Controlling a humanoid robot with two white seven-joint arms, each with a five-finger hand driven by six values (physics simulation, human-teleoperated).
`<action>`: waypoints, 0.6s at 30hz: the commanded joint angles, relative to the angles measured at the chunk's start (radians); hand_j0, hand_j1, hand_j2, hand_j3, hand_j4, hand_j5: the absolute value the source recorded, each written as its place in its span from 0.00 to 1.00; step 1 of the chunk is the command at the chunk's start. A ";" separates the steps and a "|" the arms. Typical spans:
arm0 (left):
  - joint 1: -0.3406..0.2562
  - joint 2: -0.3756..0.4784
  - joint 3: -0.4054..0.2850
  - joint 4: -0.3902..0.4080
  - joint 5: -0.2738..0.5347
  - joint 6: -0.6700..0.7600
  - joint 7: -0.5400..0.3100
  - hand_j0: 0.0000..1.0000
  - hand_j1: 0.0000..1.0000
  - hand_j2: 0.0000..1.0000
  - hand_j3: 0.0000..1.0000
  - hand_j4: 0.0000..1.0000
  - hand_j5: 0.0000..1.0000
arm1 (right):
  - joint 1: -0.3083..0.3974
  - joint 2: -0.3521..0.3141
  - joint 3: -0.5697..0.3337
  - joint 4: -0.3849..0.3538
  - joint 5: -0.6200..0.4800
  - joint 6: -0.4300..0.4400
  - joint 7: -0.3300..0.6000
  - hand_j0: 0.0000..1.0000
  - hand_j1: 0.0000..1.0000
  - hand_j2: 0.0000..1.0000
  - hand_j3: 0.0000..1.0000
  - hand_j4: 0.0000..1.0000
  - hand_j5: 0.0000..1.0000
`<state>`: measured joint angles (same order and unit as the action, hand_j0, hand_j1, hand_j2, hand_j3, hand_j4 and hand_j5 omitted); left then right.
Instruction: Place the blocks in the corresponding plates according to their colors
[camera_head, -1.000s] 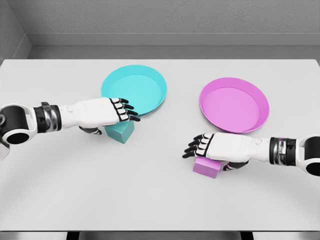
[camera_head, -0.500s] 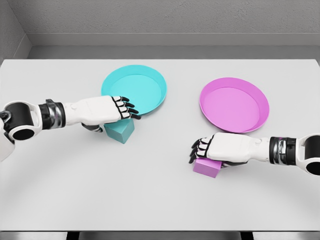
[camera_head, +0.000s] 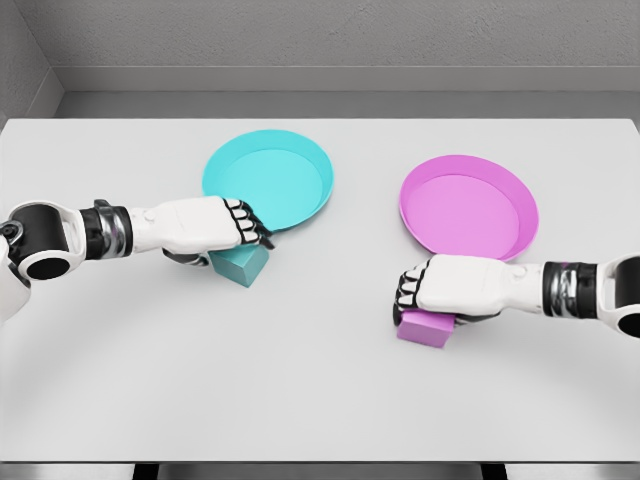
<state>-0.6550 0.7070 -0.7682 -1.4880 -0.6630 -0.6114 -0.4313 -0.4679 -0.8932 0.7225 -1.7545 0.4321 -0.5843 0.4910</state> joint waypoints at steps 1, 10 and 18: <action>0.000 0.002 0.000 -0.003 0.002 0.001 -0.014 0.68 0.68 0.68 0.68 0.68 0.68 | -0.003 -0.001 -0.020 0.000 -0.009 -0.016 0.001 0.43 0.43 0.43 0.43 0.43 0.43; 0.002 0.003 -0.014 -0.018 0.002 0.001 -0.015 0.48 0.48 0.48 0.48 0.48 0.48 | -0.017 0.000 -0.117 0.000 -0.026 -0.016 0.001 0.43 0.43 0.43 0.43 0.43 0.43; 0.011 0.017 -0.014 -0.092 0.013 0.001 -0.014 0.44 0.44 0.44 0.44 0.44 0.44 | -0.017 0.000 -0.184 0.001 -0.024 0.038 0.003 0.43 0.43 0.43 0.43 0.43 0.43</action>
<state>-0.6443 0.7203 -0.7824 -1.5660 -0.6607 -0.6117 -0.4454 -0.4847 -0.8921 0.5548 -1.7531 0.4140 -0.5723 0.4927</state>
